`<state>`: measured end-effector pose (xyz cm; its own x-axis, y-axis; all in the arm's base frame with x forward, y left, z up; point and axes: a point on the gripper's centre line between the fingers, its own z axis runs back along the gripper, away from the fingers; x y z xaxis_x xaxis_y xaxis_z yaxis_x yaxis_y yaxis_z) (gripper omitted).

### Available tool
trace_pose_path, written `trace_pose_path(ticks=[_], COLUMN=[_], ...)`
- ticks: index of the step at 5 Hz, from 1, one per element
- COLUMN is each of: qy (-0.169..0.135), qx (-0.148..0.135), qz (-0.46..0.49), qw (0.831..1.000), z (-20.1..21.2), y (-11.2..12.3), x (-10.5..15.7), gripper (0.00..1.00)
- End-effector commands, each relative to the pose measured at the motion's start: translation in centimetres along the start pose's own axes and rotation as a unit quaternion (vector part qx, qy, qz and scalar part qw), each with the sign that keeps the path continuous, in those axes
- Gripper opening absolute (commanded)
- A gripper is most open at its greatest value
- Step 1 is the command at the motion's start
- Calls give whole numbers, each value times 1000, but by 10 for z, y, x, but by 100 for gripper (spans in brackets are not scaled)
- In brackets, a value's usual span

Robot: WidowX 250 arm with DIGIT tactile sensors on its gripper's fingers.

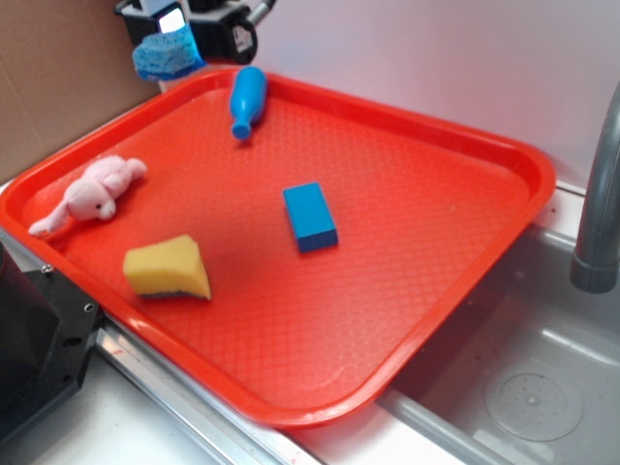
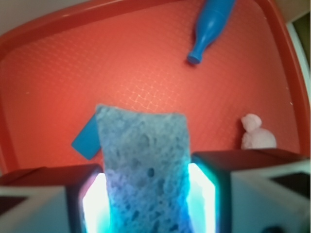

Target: Grab the blue sponge.

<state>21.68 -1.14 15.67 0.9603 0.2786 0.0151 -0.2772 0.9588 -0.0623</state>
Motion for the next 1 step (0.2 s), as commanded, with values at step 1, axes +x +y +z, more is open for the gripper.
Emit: trace_pose_path(ticks=[1], qy=[-61], qx=[-27], qz=[-17], qw=[998], z=[12], y=[6], x=[16], gripper=[0])
